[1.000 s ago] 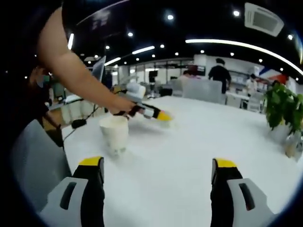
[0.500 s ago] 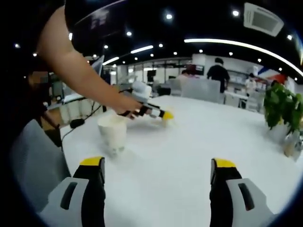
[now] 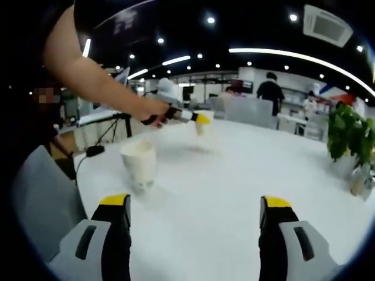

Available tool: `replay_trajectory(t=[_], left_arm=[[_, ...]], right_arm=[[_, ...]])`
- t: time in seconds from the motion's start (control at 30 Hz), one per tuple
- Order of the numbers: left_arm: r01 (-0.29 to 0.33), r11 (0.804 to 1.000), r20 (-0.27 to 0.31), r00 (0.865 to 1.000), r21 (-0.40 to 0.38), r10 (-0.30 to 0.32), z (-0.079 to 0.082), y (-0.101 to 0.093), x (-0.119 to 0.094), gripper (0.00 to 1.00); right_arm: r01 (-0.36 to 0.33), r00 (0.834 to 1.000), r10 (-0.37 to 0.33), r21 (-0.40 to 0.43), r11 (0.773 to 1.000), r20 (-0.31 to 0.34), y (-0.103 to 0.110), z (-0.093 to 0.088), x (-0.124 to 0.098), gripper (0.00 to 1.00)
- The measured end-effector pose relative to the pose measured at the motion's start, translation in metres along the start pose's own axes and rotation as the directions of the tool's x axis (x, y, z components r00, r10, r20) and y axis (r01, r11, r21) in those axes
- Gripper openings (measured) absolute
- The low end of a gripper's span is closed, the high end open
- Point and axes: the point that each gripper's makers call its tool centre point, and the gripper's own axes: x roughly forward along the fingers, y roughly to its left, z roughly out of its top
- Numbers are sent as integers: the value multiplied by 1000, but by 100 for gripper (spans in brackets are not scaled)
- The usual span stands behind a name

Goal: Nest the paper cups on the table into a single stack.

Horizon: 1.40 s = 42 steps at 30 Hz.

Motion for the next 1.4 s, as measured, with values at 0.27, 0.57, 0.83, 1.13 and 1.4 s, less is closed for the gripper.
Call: replay_trajectory(t=[0.27,0.57,0.83,1.13,1.4], left_arm=[[21,1000,8,1000,20,-21,33,0,-23,43],[64,998,21,998,23,-64,36,-37,-56,42],[121,993,24,992,19,-121,37,-79,-88,42],[183,982,38,982,50,-185,53,-125,-129,42],[195,980,34,980,30,-196,48,-150,-156,42]], right_arm=[[-2,1000,2,-9,1000,5,-1,2,-1,89],[-2,1000,2,-16,1000,4,-2,3,-1,88],[-2,1000,2,-30,1000,1,-2,3,-2,88],[-8,1000,8,-43,999,-1,-3,7,-2,87],[-27,1000,27,-66,997,-3,-1,10,1,87]])
